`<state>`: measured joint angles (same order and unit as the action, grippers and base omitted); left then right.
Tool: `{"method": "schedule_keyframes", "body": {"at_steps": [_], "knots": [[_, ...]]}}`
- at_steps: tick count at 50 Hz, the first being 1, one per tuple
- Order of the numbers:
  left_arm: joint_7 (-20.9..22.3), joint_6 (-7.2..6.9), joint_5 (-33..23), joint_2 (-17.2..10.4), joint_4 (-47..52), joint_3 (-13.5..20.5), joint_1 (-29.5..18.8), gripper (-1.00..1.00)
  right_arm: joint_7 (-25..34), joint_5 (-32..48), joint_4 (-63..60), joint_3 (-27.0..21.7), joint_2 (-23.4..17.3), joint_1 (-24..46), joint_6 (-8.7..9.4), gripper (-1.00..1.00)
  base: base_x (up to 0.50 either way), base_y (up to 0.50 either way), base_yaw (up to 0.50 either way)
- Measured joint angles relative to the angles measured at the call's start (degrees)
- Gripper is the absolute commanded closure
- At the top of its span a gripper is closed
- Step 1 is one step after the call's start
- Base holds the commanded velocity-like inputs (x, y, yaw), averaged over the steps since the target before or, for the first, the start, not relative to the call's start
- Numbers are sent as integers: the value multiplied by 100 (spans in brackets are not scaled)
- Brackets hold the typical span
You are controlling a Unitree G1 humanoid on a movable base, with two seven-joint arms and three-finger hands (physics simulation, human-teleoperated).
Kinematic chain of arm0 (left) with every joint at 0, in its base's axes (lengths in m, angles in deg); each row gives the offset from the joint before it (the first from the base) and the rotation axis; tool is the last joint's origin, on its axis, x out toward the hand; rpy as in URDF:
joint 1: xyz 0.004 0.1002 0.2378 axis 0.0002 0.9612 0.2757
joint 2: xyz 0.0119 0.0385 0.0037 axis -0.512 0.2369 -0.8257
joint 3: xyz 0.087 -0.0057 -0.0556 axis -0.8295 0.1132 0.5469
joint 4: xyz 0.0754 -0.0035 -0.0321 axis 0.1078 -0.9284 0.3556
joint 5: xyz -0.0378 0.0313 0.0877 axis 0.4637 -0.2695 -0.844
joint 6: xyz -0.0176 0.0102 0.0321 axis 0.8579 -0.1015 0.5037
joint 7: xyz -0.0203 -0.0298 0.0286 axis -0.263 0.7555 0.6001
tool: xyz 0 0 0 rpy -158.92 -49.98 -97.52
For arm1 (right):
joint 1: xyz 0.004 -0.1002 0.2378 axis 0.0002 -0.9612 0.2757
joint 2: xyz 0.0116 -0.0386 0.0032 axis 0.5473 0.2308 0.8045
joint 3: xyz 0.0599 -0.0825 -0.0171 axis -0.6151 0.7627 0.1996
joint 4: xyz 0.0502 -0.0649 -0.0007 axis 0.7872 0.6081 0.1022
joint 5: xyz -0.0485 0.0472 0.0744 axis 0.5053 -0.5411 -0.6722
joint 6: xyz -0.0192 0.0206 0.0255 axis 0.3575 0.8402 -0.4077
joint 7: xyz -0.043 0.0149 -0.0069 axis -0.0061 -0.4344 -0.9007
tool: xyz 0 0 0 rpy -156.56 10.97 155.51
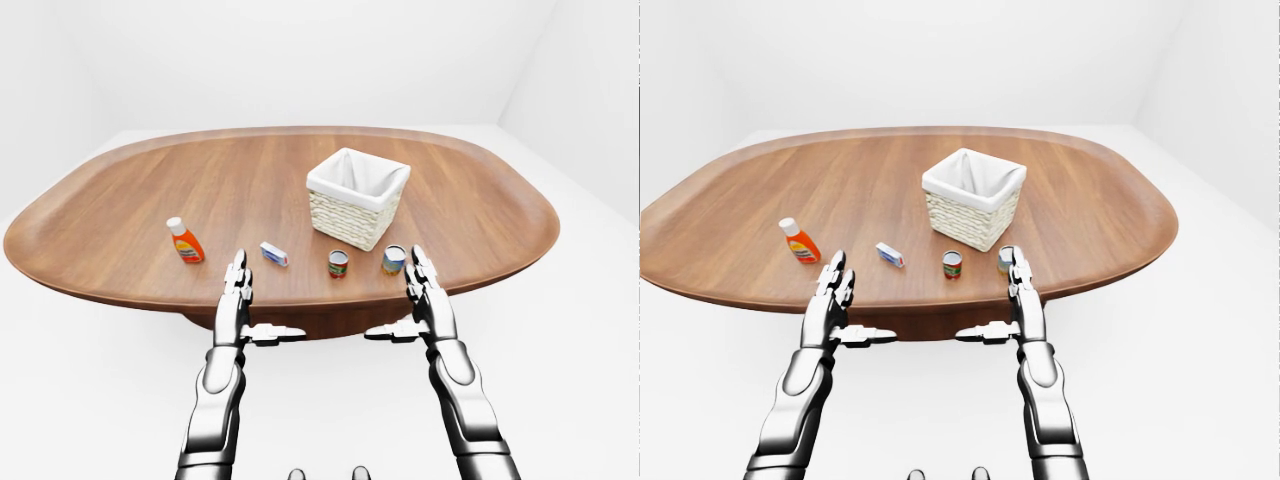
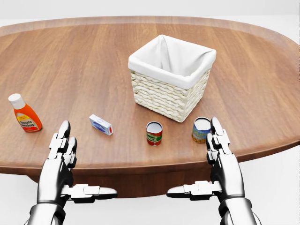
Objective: Pick up the alphabet soup and the cream cheese box, and put them in the basket.
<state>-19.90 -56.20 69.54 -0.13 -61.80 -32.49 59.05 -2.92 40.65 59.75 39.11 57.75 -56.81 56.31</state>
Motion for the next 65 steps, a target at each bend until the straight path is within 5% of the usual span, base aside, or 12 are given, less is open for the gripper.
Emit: {"method": "schedule_keyframes", "body": {"at_steps": [43,65], "knots": [[5,-13,34,4,9,2,-4,-100,7,-58,-105,-21,5,-34,-36,-100,0,-19,0],[14,-41,100,-1,16,24,-9,-100,-1417,-261,-298,-658,-83,148,-302,-100,0,0,0]]}}
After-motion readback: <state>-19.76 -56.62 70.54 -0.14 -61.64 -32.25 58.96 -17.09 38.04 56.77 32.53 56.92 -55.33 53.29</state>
